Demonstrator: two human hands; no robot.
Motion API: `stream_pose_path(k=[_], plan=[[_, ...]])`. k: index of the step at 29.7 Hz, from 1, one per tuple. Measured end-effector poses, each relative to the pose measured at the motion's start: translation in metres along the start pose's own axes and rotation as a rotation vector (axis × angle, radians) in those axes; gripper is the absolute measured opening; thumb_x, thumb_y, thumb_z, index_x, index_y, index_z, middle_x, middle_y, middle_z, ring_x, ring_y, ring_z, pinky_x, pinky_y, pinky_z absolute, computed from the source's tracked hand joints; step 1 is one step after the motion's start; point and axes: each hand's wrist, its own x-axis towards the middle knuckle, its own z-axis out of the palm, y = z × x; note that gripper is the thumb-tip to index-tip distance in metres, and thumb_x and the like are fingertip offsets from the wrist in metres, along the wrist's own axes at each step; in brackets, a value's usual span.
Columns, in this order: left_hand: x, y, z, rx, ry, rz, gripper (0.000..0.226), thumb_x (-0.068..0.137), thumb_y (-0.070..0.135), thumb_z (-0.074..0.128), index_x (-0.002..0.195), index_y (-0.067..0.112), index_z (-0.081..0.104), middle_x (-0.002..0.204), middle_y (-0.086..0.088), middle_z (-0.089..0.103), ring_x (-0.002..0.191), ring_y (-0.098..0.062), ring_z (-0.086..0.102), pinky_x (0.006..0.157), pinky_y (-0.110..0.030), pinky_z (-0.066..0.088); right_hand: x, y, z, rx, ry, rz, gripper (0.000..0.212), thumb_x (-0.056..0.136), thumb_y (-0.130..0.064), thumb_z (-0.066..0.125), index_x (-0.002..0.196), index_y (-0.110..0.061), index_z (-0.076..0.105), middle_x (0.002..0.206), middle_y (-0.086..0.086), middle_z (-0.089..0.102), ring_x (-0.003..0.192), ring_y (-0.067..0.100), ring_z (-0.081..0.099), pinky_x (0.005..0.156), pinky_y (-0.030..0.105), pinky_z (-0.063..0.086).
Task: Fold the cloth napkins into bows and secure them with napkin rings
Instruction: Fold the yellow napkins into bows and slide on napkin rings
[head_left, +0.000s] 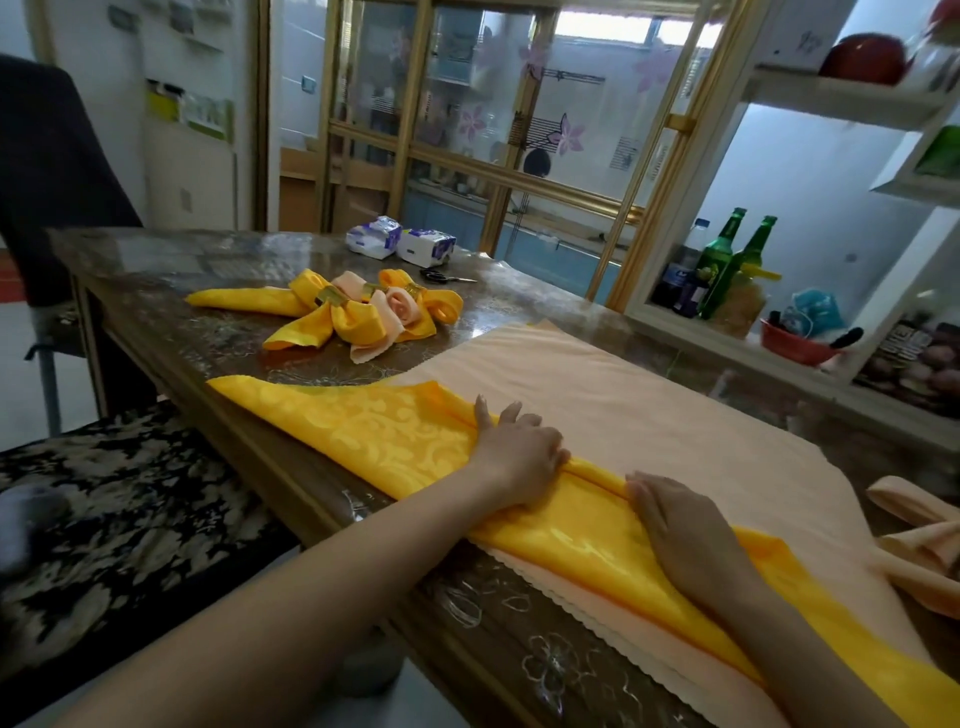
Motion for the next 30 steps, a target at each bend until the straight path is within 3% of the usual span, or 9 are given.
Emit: stream_pose_path(k=[3, 8, 13, 17, 20, 23, 25, 27, 30], plan=[[-0.004, -0.003, 0.000, -0.086, 0.115, 0.077, 0.029, 0.098, 0.022, 0.040, 0.119, 0.022, 0.060, 0.131, 0.001, 0.052, 0.142, -0.018, 0.016, 0.110, -0.059, -0.011, 0.002, 0.005, -0.002, 0.008, 0.098, 0.039, 0.022, 0.096, -0.018, 0.051, 0.110, -0.012, 0.068, 0.117, 0.006, 0.064, 0.108, 0.021, 0.056, 0.093, 0.028, 0.038], [-0.007, -0.004, -0.001, -0.041, 0.225, 0.141, 0.024, 0.092, 0.019, 0.049, 0.112, 0.022, 0.060, 0.124, 0.004, 0.055, 0.135, -0.015, 0.028, 0.114, -0.053, -0.005, 0.003, 0.000, -0.006, 0.018, 0.130, 0.023, 0.015, 0.090, -0.017, 0.058, 0.102, -0.020, 0.067, 0.107, 0.000, 0.064, 0.102, 0.019, 0.056, 0.095, 0.040, 0.043], [-0.011, 0.000, 0.002, -0.062, 0.344, 0.184, 0.034, 0.076, 0.039, 0.040, 0.089, 0.018, 0.064, 0.105, 0.000, 0.064, 0.117, -0.019, 0.048, 0.114, -0.045, 0.012, -0.004, -0.009, -0.012, -0.127, 0.166, -0.058, 0.017, 0.085, -0.003, 0.050, 0.094, -0.014, 0.061, 0.101, 0.004, 0.058, 0.095, 0.021, 0.052, 0.084, 0.032, 0.043], [-0.012, 0.003, 0.001, 0.000, 0.387, 0.170, 0.031, 0.087, 0.046, 0.054, 0.079, 0.017, 0.064, 0.102, -0.002, 0.066, 0.114, -0.020, 0.050, 0.111, -0.041, 0.021, -0.005, -0.018, -0.017, -0.325, 0.075, -0.177, 0.017, 0.091, -0.005, 0.044, 0.100, -0.013, 0.055, 0.104, 0.006, 0.055, 0.096, 0.022, 0.050, 0.078, 0.029, 0.040], [-0.012, 0.003, 0.003, -0.002, 0.362, 0.189, 0.026, 0.087, 0.043, 0.058, 0.084, 0.018, 0.062, 0.102, -0.003, 0.065, 0.110, -0.021, 0.051, 0.105, -0.037, 0.028, -0.007, -0.020, -0.025, -0.346, -0.060, -0.194, 0.018, 0.086, -0.010, 0.049, 0.101, -0.014, 0.057, 0.106, 0.004, 0.055, 0.099, 0.021, 0.049, 0.082, 0.029, 0.038], [-0.012, 0.005, 0.006, -0.039, 0.343, 0.221, 0.025, 0.089, 0.038, 0.056, 0.107, 0.021, 0.061, 0.114, 0.001, 0.064, 0.111, -0.018, 0.053, 0.102, -0.032, 0.033, -0.008, -0.015, -0.021, -0.159, -0.052, -0.094, 0.018, 0.089, -0.022, 0.050, 0.101, -0.012, 0.060, 0.104, 0.004, 0.056, 0.097, 0.020, 0.051, 0.086, 0.032, 0.044], [-0.011, 0.007, 0.008, 0.013, 0.314, 0.257, 0.033, 0.093, 0.035, 0.051, 0.123, 0.023, 0.057, 0.127, 0.003, 0.058, 0.122, -0.015, 0.048, 0.111, -0.032, 0.024, -0.007, -0.011, -0.012, -0.061, -0.007, -0.054, 0.021, 0.094, -0.021, 0.045, 0.106, -0.008, 0.057, 0.110, 0.007, 0.054, 0.098, 0.022, 0.053, 0.087, 0.035, 0.045], [-0.010, 0.009, 0.009, 0.094, 0.248, 0.285, 0.035, 0.097, 0.033, 0.043, 0.130, 0.027, 0.052, 0.137, 0.005, 0.051, 0.133, -0.012, 0.038, 0.116, -0.035, 0.013, -0.005, -0.008, -0.003, -0.006, 0.002, -0.030, 0.025, 0.098, -0.020, 0.041, 0.118, -0.007, 0.050, 0.130, 0.009, 0.045, 0.110, 0.025, 0.052, 0.094, 0.037, 0.043], [-0.008, 0.009, 0.008, 0.159, 0.078, 0.234, 0.040, 0.101, 0.036, 0.025, 0.138, 0.031, 0.040, 0.151, 0.005, 0.033, 0.143, -0.011, 0.016, 0.118, -0.042, 0.004, -0.001, -0.006, 0.001, -0.023, -0.068, -0.015, 0.041, 0.101, -0.019, 0.033, 0.142, -0.014, 0.030, 0.154, 0.003, 0.024, 0.135, 0.023, 0.035, 0.110, 0.035, 0.028]])
